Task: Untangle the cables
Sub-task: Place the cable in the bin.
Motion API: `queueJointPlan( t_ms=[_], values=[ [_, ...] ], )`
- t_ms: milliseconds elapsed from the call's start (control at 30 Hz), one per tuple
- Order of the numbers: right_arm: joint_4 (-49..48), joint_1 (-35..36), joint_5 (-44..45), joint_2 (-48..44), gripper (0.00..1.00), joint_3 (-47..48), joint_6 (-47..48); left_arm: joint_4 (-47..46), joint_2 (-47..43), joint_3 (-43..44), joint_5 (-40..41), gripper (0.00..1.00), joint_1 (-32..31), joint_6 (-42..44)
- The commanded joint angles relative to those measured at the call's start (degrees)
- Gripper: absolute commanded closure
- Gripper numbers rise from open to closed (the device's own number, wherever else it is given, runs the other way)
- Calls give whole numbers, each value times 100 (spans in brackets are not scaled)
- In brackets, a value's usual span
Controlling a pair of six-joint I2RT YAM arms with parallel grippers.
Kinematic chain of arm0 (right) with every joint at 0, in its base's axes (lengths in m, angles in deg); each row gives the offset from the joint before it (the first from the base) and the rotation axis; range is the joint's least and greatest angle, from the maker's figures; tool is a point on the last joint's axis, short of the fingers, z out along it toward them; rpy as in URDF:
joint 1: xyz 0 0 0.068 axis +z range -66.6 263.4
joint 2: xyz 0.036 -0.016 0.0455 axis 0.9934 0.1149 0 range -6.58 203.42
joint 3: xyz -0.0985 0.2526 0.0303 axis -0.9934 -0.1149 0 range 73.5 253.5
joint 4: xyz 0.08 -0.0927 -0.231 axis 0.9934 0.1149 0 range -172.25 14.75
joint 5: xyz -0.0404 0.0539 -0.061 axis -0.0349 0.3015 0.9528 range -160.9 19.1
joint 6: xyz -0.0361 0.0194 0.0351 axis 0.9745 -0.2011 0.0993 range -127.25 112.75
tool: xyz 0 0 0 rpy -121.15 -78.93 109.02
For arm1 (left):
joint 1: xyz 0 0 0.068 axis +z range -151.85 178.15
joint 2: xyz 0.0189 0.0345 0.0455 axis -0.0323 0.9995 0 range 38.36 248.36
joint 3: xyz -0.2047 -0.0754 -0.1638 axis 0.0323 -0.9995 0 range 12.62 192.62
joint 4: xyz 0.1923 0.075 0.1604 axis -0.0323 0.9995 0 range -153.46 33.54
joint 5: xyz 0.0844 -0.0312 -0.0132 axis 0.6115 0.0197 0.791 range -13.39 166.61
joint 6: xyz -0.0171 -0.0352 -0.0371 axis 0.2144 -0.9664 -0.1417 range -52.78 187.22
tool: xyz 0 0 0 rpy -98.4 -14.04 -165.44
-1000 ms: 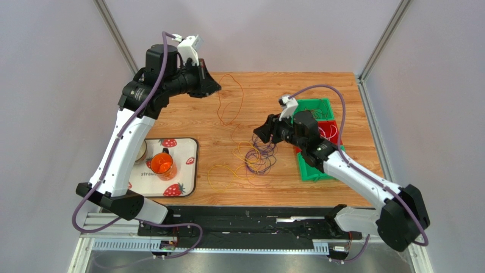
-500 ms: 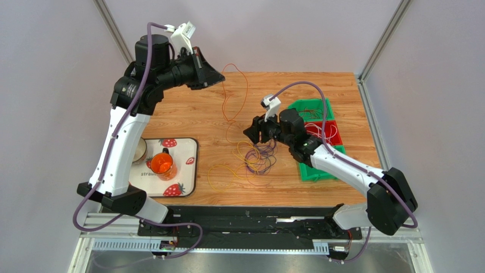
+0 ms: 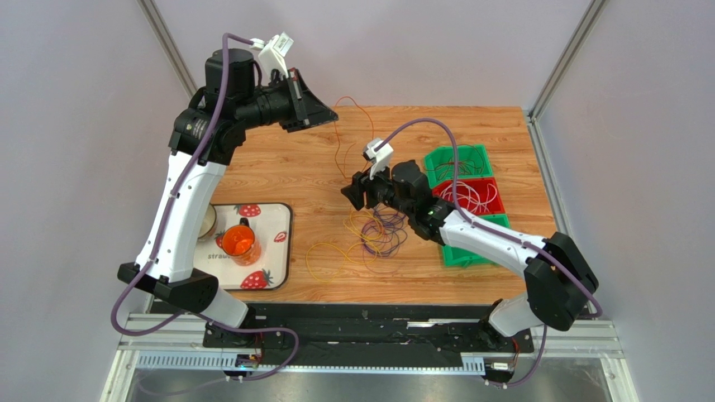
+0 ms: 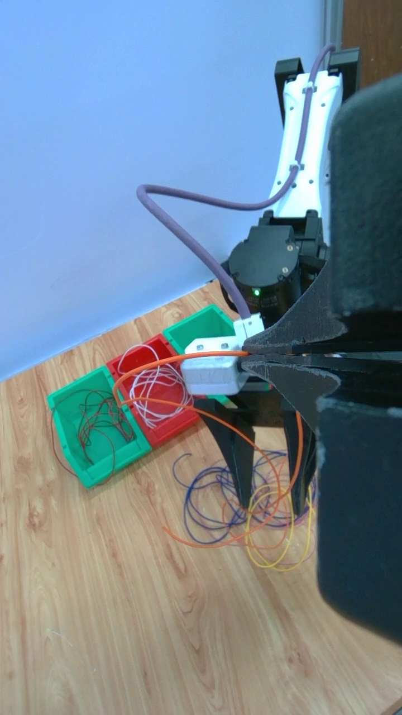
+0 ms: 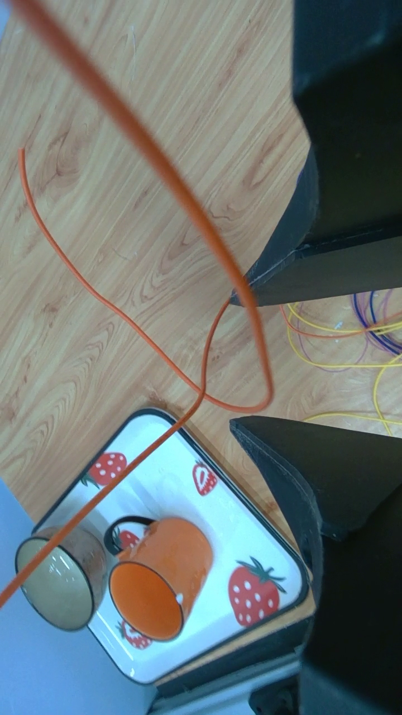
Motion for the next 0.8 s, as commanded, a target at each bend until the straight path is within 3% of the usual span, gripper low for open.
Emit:
queueJointPlan(
  t_ms=[0,267,633,767],
  values=[
    [-675,100,600,234,45,254,269,-187,-10,266,-194,100,24,-148],
    [-869,231,1021,296,46,316,427,-161,25,319,-309,100,33,-165],
    [-1071,583,1092,-750,46,-342,287,-284,69,100,-300,100,60,-218],
    [-1062,592,1127,-593,46,-256,225,-494,7,-94,-344,100,60,-315]
  ],
)
